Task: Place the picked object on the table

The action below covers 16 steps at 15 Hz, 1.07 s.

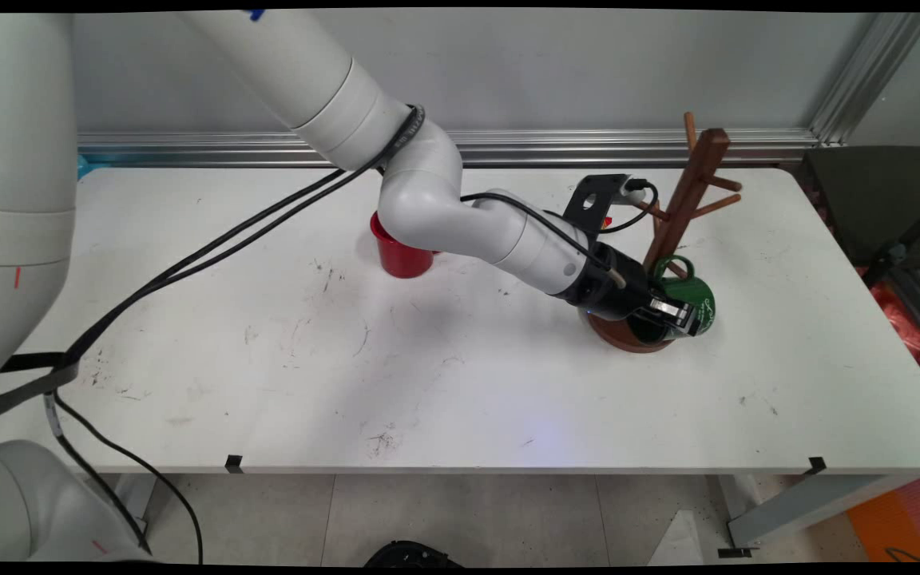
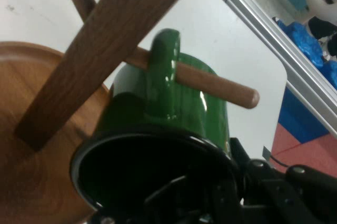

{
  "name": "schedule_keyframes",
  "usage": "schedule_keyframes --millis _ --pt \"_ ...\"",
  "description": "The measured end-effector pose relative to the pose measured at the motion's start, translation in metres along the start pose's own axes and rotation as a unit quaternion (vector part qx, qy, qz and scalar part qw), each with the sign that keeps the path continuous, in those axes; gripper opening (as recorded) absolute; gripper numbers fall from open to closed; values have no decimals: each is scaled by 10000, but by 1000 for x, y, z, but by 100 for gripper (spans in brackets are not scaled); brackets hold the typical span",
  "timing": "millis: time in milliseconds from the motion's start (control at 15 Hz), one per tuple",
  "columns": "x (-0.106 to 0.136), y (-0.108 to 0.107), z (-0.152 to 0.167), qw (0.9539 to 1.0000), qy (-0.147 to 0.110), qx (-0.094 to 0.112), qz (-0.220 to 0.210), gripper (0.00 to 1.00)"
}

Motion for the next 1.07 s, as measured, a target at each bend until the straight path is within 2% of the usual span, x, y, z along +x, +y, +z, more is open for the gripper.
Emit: schedule_keyframes --millis 667,1067 --pt "-2 12 -6 9999 23 -88 65 0" --pt "-6 28 -23 9996 -26 -244 121 0"
